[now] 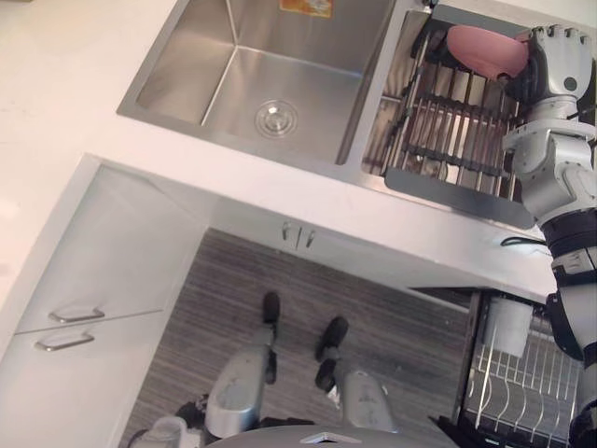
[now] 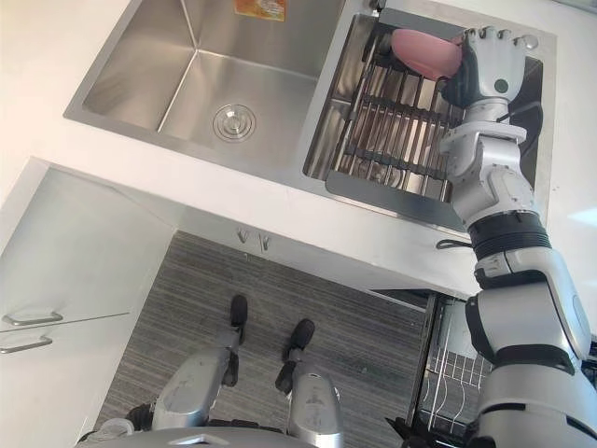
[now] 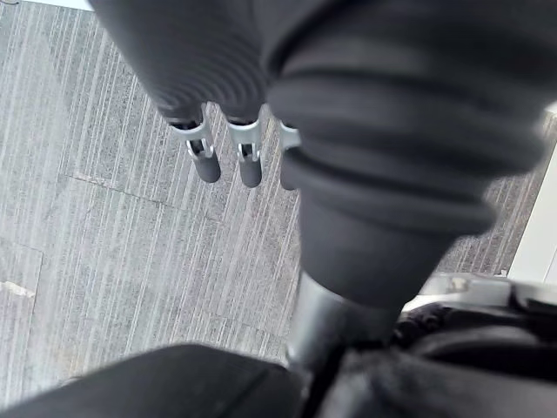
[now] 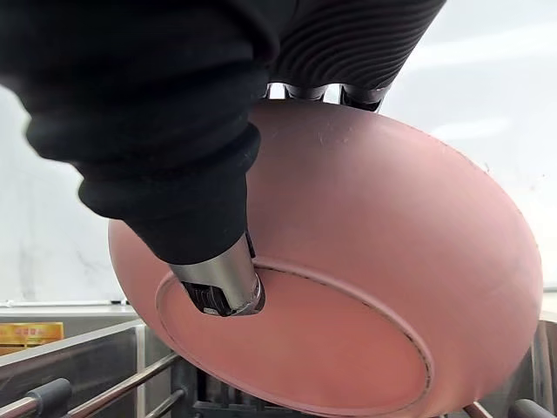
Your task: Walk over to the sink, pick up the cup, carry it to the dishwasher, place the cup inside the dishwasher, then close the dishwasher door
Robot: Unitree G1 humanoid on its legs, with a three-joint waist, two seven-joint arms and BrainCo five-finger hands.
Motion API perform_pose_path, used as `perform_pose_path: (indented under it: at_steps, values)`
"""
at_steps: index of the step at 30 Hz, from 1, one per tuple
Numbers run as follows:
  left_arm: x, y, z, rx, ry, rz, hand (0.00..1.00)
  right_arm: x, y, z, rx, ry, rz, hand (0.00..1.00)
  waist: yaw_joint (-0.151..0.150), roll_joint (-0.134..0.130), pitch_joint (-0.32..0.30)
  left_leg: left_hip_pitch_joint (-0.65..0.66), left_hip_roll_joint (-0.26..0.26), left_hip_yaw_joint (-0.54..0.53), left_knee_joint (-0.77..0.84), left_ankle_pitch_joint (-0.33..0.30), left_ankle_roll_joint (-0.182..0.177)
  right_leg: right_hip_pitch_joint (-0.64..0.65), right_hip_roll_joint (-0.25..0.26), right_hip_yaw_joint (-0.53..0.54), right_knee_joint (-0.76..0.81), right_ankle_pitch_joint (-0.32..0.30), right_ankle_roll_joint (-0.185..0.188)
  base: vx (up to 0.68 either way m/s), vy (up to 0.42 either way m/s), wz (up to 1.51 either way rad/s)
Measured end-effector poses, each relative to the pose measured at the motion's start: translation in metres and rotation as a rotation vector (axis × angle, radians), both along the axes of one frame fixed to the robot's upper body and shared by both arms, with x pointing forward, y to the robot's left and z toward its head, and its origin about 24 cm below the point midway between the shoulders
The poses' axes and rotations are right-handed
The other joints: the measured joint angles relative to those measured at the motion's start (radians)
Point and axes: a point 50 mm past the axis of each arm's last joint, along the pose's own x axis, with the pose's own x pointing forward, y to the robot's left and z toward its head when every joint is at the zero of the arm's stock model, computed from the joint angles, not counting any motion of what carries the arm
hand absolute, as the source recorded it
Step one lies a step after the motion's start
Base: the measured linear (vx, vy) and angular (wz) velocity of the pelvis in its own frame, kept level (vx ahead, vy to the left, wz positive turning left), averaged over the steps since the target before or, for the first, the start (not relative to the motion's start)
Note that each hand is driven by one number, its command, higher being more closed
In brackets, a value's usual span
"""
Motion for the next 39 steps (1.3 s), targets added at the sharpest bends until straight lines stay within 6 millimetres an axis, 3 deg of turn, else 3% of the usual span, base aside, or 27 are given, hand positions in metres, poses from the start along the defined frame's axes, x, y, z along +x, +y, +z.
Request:
perform_pose_path:
  at_steps: [8,13,18,26,32,39]
  values:
    - [-0.002,0.001,-0.001,0.022,0.014,-0.036,0.0,-0.004,0.006,-0.003,-0.01,-0.035,0.055,1.0,-0.001,-0.003,-0.03,0.029,0.001,0.002,0.0,-0.011,-0.001,0.038,0.005,-0.001,-0.022,0.001,0.001,0.05,-0.035,0.01]
    - [-0.011,0.002,-0.003,0.046,0.054,-0.067,0.0,-0.013,0.018,-0.023,-0.009,-0.026,0.14,1.0,-0.012,-0.015,-0.082,0.074,-0.001,0.016,0.0,-0.027,-0.008,0.085,0.008,0.009,-0.038,-0.005,0.01,0.06,-0.028,-0.08]
    - [-0.028,0.005,-0.006,0.07,0.117,-0.081,0.0,-0.024,0.03,-0.053,-0.039,0.018,0.206,1.0,-0.038,-0.052,-0.154,0.116,0.002,0.053,0.0,-0.049,-0.015,0.111,0.008,0.044,-0.041,-0.017,0.018,0.07,-0.017,-0.21]
    - [-0.043,0.011,-0.008,0.087,0.194,-0.095,0.0,-0.039,0.051,-0.083,-0.104,0.145,0.331,1.0,-0.072,-0.085,-0.218,0.169,0.004,0.12,0.0,-0.078,-0.011,0.141,0.008,0.102,-0.055,-0.017,0.029,0.04,0.011,-0.24]
    - [-0.05,0.013,-0.009,0.111,0.224,-0.128,0.0,-0.051,0.034,-0.092,-0.114,0.188,0.276,1.0,-0.091,-0.094,-0.227,0.214,0.003,0.191,0.0,-0.1,-0.006,0.155,0.008,0.175,-0.064,-0.005,0.035,0.03,0.034,-0.37]
    - [-0.066,0.016,-0.011,0.117,0.289,-0.122,0.0,-0.085,-0.03,-0.11,-0.041,0.228,0.014,1.0,-0.159,-0.112,-0.258,0.244,0.001,0.3,0.0,-0.136,-0.003,0.13,0.008,0.287,-0.066,0.007,0.046,0.04,0.032,-0.46]
